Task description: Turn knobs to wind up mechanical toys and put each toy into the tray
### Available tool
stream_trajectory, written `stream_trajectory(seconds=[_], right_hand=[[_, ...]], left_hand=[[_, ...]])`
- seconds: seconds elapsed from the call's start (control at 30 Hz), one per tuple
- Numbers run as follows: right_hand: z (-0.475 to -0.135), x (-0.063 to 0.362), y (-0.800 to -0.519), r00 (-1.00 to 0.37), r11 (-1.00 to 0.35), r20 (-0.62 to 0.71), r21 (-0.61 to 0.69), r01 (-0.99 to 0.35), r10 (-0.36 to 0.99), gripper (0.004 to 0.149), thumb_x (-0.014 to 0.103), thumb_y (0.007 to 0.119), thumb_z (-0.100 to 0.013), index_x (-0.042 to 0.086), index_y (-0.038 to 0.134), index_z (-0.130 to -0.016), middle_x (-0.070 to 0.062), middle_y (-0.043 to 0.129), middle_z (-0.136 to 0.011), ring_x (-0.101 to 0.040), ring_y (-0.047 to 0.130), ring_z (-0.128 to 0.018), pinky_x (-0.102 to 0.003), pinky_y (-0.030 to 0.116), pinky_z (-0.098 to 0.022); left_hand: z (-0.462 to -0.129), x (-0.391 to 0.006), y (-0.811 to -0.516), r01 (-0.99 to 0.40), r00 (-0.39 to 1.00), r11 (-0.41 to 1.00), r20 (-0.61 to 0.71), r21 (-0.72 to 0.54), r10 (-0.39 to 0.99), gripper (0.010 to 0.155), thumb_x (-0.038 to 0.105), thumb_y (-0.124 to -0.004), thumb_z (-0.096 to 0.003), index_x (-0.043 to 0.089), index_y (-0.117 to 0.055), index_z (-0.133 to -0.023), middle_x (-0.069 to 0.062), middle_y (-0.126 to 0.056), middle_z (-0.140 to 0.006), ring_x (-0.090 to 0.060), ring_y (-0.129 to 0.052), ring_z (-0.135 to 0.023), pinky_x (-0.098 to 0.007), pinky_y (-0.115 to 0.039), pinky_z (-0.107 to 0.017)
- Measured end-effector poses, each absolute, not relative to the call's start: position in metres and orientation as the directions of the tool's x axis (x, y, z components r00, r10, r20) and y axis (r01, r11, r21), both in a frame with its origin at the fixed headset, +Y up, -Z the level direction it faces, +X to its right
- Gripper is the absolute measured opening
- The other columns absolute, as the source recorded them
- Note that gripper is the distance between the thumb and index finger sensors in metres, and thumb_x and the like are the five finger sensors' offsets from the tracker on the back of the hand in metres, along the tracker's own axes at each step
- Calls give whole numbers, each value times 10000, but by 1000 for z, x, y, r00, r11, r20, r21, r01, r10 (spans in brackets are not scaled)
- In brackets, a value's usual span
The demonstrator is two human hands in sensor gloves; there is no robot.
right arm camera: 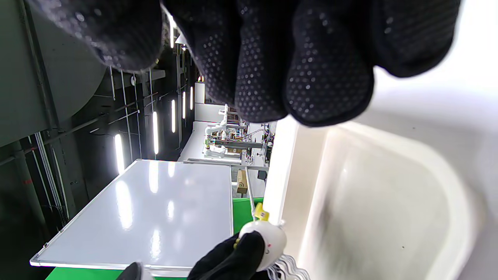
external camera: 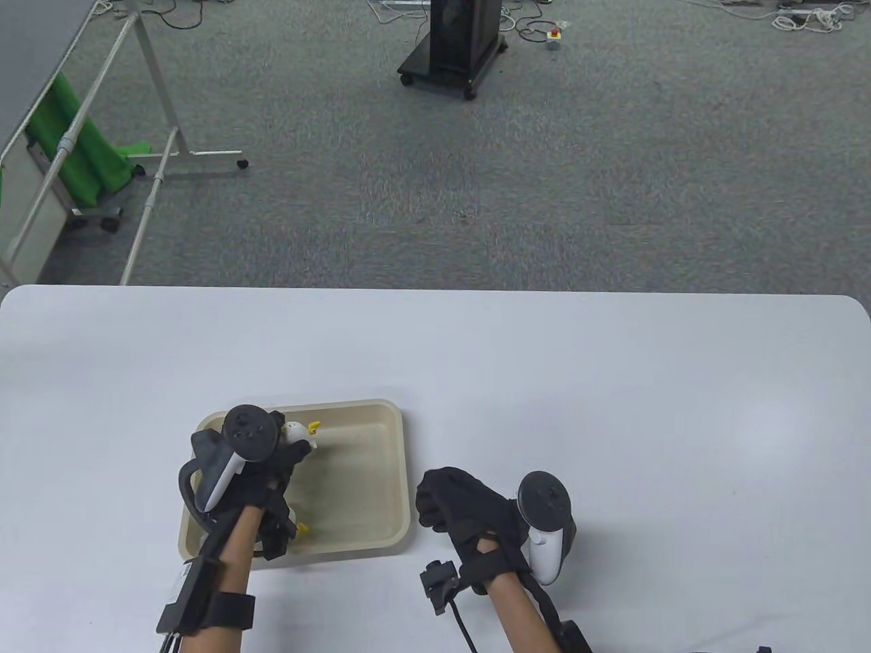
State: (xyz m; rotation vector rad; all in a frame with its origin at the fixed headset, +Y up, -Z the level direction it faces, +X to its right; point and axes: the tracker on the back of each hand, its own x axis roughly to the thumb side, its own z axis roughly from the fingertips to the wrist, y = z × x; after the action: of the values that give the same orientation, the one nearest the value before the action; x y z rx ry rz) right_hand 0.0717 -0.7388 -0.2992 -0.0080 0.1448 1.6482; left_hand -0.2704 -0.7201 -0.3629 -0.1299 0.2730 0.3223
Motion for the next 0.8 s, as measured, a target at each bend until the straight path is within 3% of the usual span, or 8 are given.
stream_trajectory(seconds=[0.3,0.5,0.7,0.8], right_hand=[[-300,72,-739,-75,-65,-106,94,-993,992,544,501,737,-449,64,817,-764,-159,936,-651,-343,959,-462,-515,795,-391],[-300,72,-739,-75,-64,-115,99,-993,991,544,501,734,-452,66,812,-770,-158,932,-660,-344,955,-474,-516,791,-400],[-301,74,-737,-129,-124,-84,66,-990,988,558,496,746,-445,56,804,-784,-179,919,-685,-370,942,-495,-534,774,-416],[-300,74,-730,-282,-282,-12,5,-960,959,595,495,761,-433,49,775,-826,-211,881,-753,-410,911,-559,-559,747,-450]], left_hand=[[-385,-269,-747,-224,929,947,-345,-229,136,751,526,-846,-430,176,-751,-1088,-88,-908,-964,-342,-997,-828,-434,-871,-614],[-387,-271,-748,-279,914,921,-368,-272,168,812,533,-826,-447,77,-703,-1108,-164,-883,-968,-440,-948,-833,-507,-824,-614],[-363,-259,-719,-133,971,990,-206,-39,123,877,604,-778,-453,124,-588,-1163,-198,-671,-1121,-497,-790,-958,-559,-738,-674],[-338,-248,-700,-154,984,981,-66,116,163,866,597,-774,-454,109,-608,-1150,-218,-668,-1115,-513,-780,-954,-570,-737,-663]])
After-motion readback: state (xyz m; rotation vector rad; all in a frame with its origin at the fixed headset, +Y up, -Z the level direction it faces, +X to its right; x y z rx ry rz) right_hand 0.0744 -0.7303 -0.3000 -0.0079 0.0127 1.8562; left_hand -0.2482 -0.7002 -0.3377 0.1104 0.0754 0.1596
